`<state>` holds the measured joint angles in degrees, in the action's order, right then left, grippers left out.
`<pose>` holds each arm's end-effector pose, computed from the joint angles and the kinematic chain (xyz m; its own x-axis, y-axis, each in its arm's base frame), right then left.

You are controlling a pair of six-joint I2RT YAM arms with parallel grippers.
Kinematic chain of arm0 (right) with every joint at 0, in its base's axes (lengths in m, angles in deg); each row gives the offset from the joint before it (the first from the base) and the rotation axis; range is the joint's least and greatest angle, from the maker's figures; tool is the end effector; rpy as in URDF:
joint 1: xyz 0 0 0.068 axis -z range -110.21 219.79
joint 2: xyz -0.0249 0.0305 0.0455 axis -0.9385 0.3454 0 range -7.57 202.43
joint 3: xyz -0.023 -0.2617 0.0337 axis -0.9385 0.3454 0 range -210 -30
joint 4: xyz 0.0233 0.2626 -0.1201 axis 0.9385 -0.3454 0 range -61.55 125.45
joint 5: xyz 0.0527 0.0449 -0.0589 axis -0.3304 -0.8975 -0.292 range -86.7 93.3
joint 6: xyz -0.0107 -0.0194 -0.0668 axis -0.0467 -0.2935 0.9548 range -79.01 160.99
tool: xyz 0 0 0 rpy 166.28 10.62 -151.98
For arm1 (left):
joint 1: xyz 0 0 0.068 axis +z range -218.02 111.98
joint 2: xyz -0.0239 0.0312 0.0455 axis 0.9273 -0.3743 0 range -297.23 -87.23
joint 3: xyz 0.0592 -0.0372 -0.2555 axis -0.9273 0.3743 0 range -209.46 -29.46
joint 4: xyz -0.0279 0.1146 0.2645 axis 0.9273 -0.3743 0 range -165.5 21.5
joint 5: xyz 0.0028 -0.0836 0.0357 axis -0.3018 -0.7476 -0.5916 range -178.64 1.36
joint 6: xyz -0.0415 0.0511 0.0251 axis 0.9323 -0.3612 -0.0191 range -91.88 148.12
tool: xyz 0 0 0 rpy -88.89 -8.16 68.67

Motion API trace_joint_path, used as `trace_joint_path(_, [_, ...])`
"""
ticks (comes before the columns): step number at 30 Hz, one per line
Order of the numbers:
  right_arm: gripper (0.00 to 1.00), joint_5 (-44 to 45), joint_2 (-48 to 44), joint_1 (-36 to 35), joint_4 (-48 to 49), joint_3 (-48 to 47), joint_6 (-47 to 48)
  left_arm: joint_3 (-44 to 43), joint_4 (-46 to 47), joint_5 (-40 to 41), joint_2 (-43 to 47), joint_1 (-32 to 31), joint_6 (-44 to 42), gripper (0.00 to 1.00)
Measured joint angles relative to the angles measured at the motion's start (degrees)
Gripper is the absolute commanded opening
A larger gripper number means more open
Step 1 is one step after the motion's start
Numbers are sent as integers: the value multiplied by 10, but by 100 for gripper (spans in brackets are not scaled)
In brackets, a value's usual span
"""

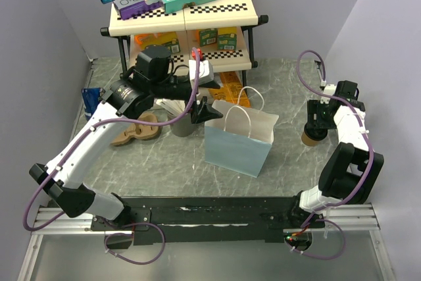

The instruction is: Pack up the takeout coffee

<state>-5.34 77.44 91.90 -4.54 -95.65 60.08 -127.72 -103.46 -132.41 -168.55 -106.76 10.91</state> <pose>0.3218 -0.1214 0.2212 -0.8517 -0.0031 -0.5240 0.0238 0.9987 -0.0446 0.2376 -0.2419 0.4681 0.0550 0.2296 -0.9717 0.9932 0.0875 0.0769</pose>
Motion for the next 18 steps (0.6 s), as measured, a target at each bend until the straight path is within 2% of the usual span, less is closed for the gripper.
trace_joint_path(12, [82, -1, 0, 1, 0, 0, 0, 0, 0, 0, -1, 0, 0, 99])
trace_joint_path(18, [85, -6, 0, 1, -1, 0, -2, 0, 0, 0, -1, 0, 0, 99])
